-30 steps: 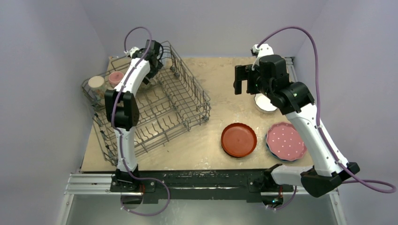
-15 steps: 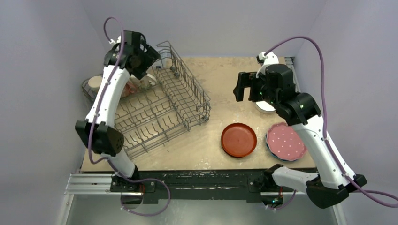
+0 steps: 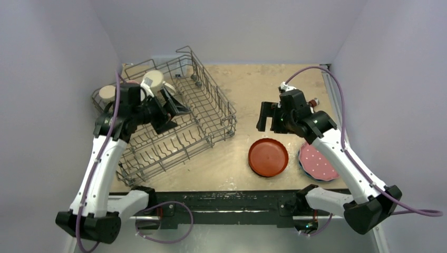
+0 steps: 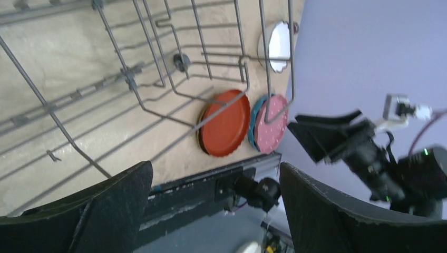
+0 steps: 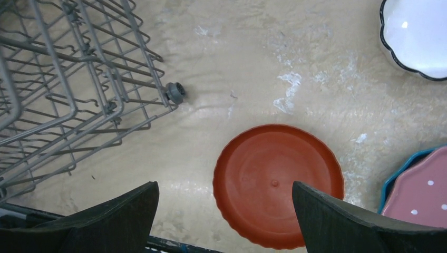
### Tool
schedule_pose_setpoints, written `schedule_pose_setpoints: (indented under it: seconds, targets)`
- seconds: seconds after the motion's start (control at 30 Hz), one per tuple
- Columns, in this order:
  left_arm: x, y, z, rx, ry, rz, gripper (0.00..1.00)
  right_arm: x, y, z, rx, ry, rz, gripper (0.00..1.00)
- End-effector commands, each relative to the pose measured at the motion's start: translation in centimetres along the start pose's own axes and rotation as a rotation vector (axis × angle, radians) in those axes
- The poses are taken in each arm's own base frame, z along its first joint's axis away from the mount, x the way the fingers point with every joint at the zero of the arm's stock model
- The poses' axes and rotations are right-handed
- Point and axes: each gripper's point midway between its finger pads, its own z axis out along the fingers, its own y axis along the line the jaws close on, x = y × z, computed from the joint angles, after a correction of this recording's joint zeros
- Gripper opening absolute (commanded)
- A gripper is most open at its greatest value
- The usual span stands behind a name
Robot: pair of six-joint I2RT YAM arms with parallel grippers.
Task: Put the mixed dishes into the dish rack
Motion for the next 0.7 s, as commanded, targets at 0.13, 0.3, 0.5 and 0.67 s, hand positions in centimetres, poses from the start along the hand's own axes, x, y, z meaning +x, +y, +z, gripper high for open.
schedule_pose_setpoints:
  seconds: [0.13, 0.3, 0.5, 0.67]
  targets:
    - [4.9, -2.2, -3.3, 0.227, 0.107, 0.029, 0.92, 4.1, -6.0, 3.0, 0.232, 0.148, 0.115, 0.99]
    - [5.3, -4.1, -5.0, 0.266, 0.121, 0.08, 0.94, 5.8, -9.0, 3.7, 0.275, 0.183, 0.179, 0.97]
    - [5.8, -5.5, -6.0, 0.292, 0.148, 0.116, 0.95, 5.6, -10.7, 5.2, 0.293, 0.16, 0.262, 0.97]
    - [6.5, -6.4, -6.0, 0.306, 0.191, 0.115, 0.95, 1.0, -11.6, 6.4, 0.301, 0.048, 0.382, 0.99]
